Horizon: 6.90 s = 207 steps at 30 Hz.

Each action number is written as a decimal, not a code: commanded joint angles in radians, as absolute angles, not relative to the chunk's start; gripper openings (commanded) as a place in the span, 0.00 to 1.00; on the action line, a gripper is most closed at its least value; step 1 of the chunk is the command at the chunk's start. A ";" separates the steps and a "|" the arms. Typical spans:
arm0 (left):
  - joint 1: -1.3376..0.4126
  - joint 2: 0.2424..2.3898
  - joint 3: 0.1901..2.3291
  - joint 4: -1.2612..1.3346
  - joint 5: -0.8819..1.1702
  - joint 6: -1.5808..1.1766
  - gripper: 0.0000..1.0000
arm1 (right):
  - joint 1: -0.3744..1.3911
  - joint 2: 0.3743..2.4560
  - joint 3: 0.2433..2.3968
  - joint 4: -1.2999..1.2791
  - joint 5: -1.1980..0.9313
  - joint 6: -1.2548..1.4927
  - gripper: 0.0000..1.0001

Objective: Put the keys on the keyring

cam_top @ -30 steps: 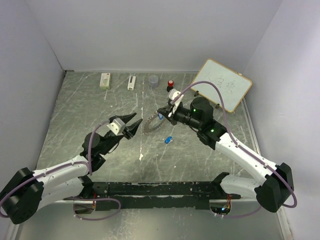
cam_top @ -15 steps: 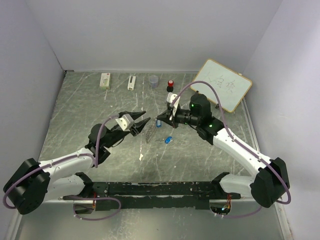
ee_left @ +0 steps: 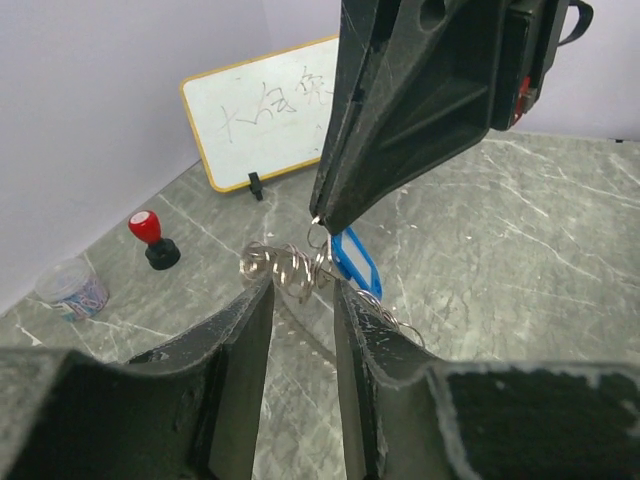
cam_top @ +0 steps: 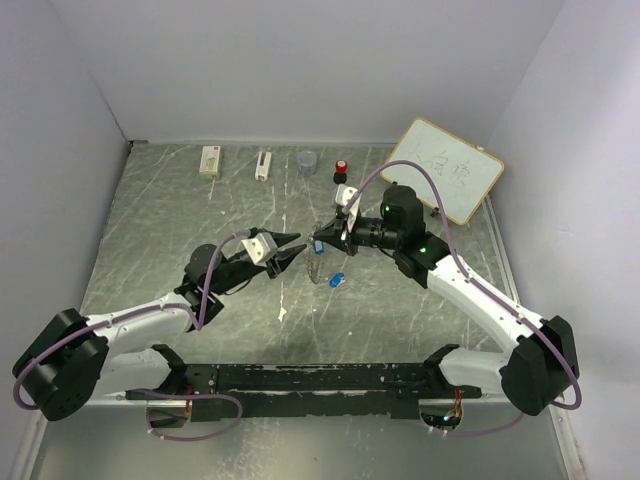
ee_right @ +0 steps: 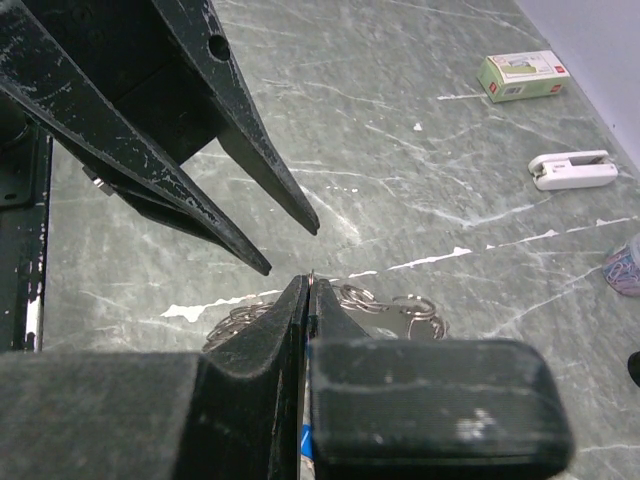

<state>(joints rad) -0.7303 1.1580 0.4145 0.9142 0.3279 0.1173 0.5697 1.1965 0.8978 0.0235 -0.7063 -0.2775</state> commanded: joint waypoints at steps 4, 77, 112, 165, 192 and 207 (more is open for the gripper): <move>-0.736 1.180 0.451 0.911 0.387 0.132 0.39 | 0.559 1.177 0.931 0.038 -0.731 -0.287 0.00; -0.737 1.266 0.506 1.008 0.490 0.083 0.28 | 0.556 1.233 0.951 0.045 -0.818 -0.264 0.00; -0.737 1.235 0.497 1.031 0.506 0.094 0.29 | 0.557 1.276 0.984 -0.100 -0.861 -0.325 0.00; -0.735 1.199 0.611 0.797 0.324 0.075 0.07 | 0.559 1.074 0.880 0.036 -0.624 -0.218 0.48; -0.737 1.211 0.624 0.829 0.368 0.028 0.07 | 0.566 1.106 0.822 0.137 -0.563 -0.164 0.45; -0.736 1.204 0.624 0.817 0.368 0.044 0.07 | 0.534 0.977 0.640 0.430 -0.298 0.363 0.52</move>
